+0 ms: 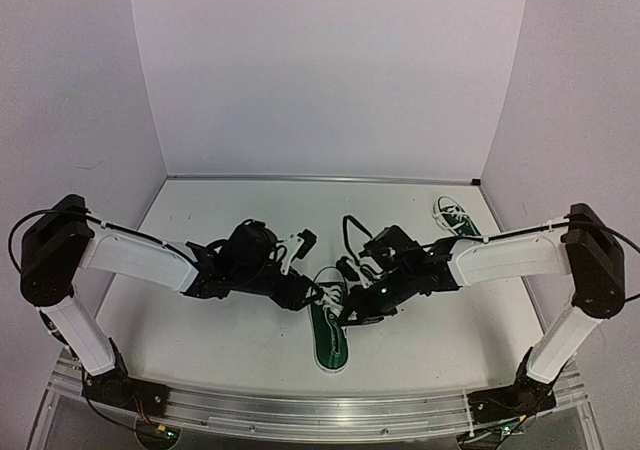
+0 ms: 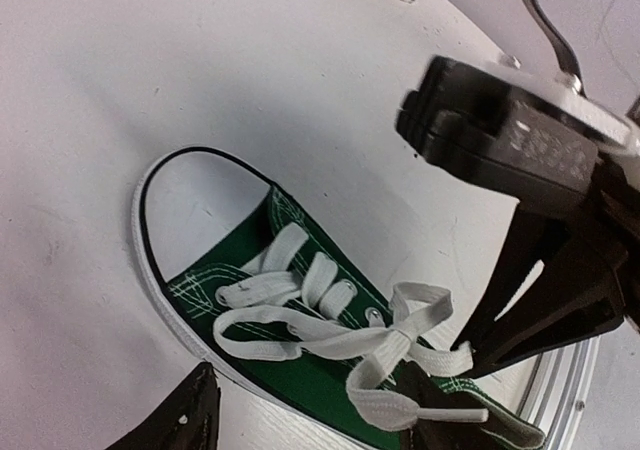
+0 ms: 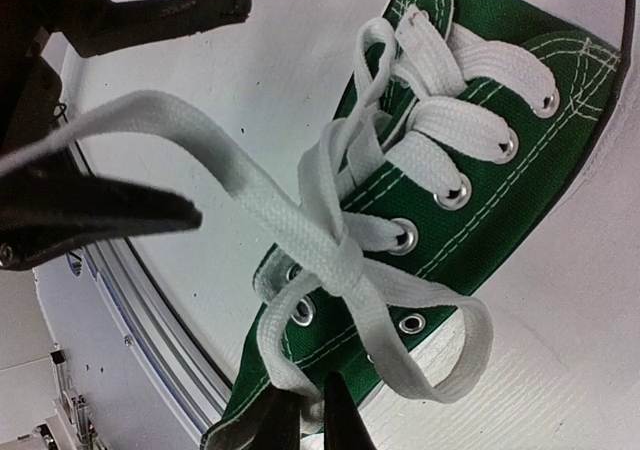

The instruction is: Tie the shoes

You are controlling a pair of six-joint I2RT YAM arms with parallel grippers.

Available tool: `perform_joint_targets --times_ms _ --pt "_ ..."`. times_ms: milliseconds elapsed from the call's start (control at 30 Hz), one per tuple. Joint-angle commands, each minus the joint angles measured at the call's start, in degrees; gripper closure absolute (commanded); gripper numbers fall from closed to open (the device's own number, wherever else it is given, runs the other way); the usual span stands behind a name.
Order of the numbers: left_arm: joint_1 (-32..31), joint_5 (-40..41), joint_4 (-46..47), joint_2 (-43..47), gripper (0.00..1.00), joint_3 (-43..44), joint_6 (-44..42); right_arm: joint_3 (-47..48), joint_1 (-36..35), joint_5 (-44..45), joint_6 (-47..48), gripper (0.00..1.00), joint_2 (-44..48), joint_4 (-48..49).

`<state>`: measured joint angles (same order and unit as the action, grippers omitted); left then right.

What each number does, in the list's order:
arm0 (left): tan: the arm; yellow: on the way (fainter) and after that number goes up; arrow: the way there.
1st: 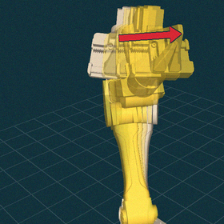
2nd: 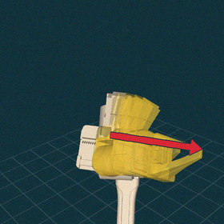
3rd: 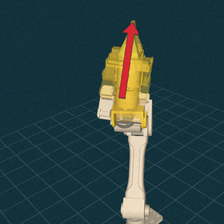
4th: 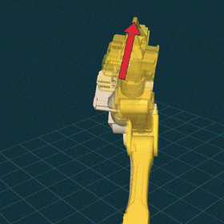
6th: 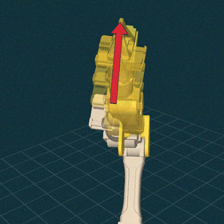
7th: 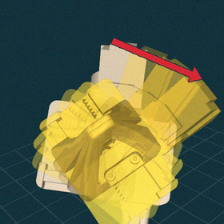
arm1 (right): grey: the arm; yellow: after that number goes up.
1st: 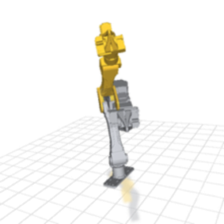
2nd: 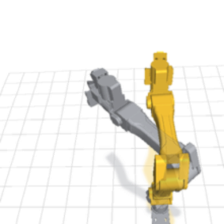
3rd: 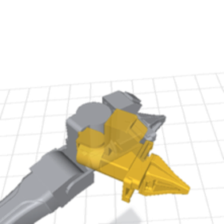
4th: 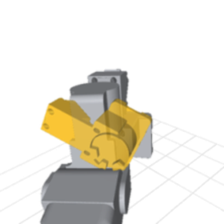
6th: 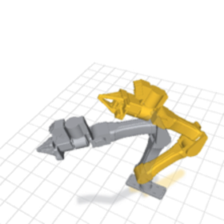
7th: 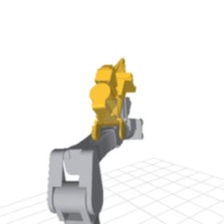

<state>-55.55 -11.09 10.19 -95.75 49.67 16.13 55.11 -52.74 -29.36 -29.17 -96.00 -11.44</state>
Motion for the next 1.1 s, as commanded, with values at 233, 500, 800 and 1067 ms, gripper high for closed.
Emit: perform_joint_targets --times_ms 233,500,800,1067 --pt "3.2 4.6 1.3 -0.7 0.47 -1.2 5.7 -2.9 1.7 3.6 -0.1 0.92 2.0 -1.5" --pt "4.5 6.5 0.4 1.0 0.41 -5.4 8.9 -3.3 1.7 5.5 1.1 0.69 0.4 -2.7" --pt "9.7 0.1 -2.1 6.3 0.00 -8.6 10.0 -2.7 1.6 2.7 1.9 0.58 -0.6 1.1" --pt "12.6 0.6 -7.4 11.1 0.00 -7.8 7.9 -1.9 0.4 0.0 0.7 0.58 -3.7 5.0"
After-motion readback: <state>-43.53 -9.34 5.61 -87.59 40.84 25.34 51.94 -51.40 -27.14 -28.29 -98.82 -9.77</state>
